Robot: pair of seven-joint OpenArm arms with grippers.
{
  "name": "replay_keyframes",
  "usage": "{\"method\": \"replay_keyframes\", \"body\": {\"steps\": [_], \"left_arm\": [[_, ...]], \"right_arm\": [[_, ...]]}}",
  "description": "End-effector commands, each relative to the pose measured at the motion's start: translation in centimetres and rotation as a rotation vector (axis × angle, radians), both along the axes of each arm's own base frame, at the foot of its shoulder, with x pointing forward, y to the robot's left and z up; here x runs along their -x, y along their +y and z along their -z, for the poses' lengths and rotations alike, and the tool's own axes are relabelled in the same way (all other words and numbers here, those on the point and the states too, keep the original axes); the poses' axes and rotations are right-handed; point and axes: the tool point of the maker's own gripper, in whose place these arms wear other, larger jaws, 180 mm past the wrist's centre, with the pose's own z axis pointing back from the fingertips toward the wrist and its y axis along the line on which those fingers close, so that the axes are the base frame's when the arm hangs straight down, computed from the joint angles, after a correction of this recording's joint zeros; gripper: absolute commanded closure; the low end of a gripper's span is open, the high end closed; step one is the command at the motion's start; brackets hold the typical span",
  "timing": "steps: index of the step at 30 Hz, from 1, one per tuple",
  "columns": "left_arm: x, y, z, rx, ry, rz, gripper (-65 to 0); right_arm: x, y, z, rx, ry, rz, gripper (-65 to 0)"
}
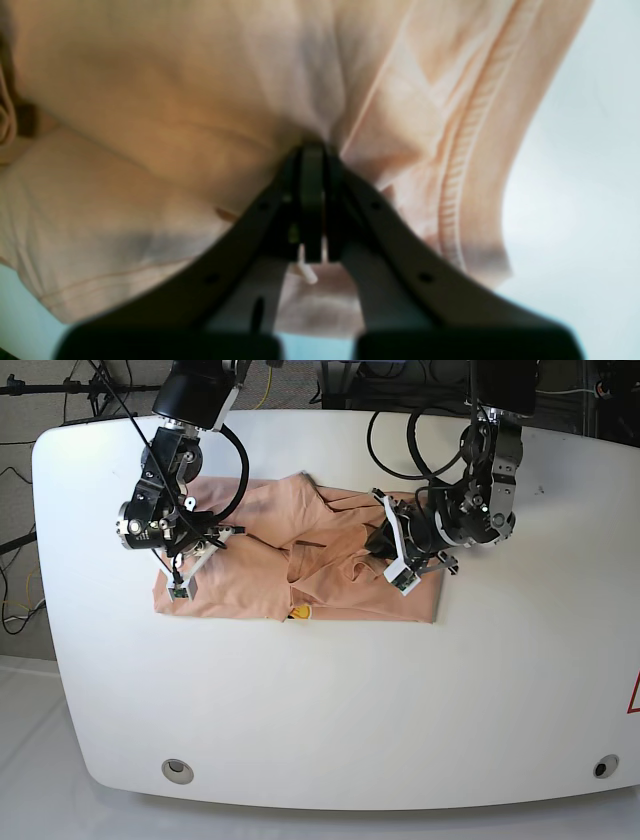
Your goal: Fold the T-shirt properly
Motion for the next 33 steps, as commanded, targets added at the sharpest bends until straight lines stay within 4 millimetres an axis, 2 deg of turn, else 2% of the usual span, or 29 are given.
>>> {"method": "replay_keyframes", "body": {"steps": [1, 12, 27, 33], "left_arm": [[-1.1, -0.6, -2.3, 0.036, -0.071, 0.008, -6.5], [-0.7, -1.8, -2.6, 0.04, -0.08, 0.048, -6.5], [1.7, -4.9, -1.7, 0.027, -0.053, 0.181, -6.5], [2.0, -4.5, -1.4, 0.009, -0.049, 0.191, -6.6]], "right_arm": [[0.1, 0.1, -0.1, 0.0, 0.011, -0.004, 0.0], [0.2, 0.1, 0.0, 0.0, 0.014, -0.004, 0.0], [0.1, 0.0, 0.0, 0.0, 0.012, -0.003, 0.0], [0.1, 0.0, 0.0, 0.0, 0.012, -0.003, 0.0]]}}
